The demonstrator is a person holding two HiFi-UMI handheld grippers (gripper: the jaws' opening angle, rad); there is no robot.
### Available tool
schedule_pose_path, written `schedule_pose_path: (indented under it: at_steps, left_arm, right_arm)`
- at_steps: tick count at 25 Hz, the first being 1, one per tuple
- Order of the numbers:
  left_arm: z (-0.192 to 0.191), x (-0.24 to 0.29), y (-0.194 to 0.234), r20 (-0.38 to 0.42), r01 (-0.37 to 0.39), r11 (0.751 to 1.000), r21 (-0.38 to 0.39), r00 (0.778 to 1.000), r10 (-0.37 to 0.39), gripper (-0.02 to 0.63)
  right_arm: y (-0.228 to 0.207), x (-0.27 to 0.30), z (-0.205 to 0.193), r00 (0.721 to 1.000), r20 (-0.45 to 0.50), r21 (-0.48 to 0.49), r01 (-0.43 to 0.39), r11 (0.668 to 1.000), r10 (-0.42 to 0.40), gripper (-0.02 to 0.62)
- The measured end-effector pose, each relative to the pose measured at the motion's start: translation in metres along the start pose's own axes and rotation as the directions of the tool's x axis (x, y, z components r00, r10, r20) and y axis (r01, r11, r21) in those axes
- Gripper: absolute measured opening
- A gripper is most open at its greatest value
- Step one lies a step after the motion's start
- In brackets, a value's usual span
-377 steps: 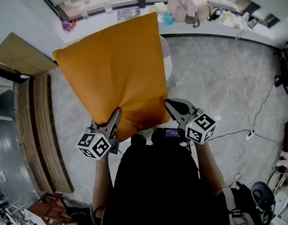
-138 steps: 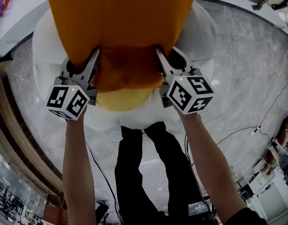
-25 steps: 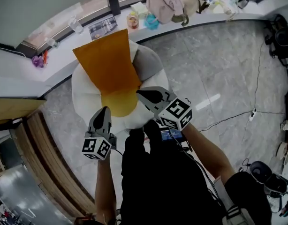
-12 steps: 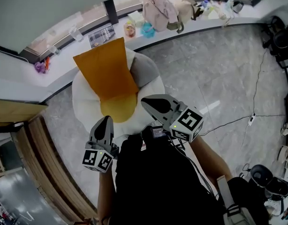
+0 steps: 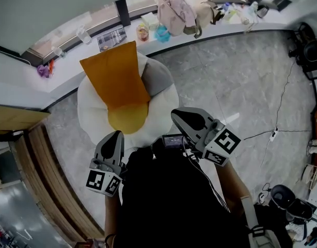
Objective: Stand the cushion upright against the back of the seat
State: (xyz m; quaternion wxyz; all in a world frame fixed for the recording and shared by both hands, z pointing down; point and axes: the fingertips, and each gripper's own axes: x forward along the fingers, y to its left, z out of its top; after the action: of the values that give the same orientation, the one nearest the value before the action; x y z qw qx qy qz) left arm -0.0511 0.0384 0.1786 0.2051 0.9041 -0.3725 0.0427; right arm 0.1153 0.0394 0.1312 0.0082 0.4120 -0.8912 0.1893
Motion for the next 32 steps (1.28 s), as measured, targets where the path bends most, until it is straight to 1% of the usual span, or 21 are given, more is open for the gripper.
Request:
schedule_pose_path:
  at_steps: [3, 6, 12, 17, 20, 24, 32]
  left_arm:
    - [0.004, -0.002, -0.004, 0.002, 0.007, 1.000, 0.000, 1.000, -0.007, 0.012]
    - [0.007, -0.001, -0.005, 0.018, 0.008, 0.999, -0.033, 1.000, -0.008, 0.012]
    - [0.003, 0.000, -0.014, 0.002, 0.033, 0.999, 0.015, 0.999, -0.033, 0.012]
    - [0.002, -0.002, -0.015, -0.001, 0.031, 0.999, 0.009, 1.000, -0.031, 0.012]
    - [0.003, -0.002, -0.015, -0.003, 0.038, 0.999, 0.019, 0.999, -0.038, 0.012]
    - [0.002, -0.002, -0.018, -0.026, 0.053, 0.998, 0.034, 0.998, -0.052, 0.012]
    - [0.003, 0.000, -0.020, -0.036, 0.058, 0.998, 0.039, 0.998, -0.057, 0.012]
  right_arm:
    - [0.004, -0.008, 0.003, 1.000, -0.002, -0.003, 0.001, 1.000, -0.001, 0.017]
    - [0.006, -0.010, 0.002, 1.000, -0.001, 0.001, -0.005, 1.000, 0.005, 0.017]
    - [0.010, -0.011, -0.002, 1.000, 0.003, -0.020, -0.010, 1.000, 0.010, 0.017]
    - [0.012, -0.013, -0.005, 1.000, 0.004, -0.018, -0.009, 1.000, 0.009, 0.017]
    - [0.012, -0.014, -0.006, 1.000, 0.003, -0.014, -0.014, 1.000, 0.014, 0.017]
    - [0.013, -0.015, -0.006, 1.000, 0.002, -0.017, -0.013, 1.000, 0.013, 0.017]
    - [0.014, -0.016, -0.002, 1.000, 0.020, -0.012, -0.017, 1.000, 0.017, 0.017]
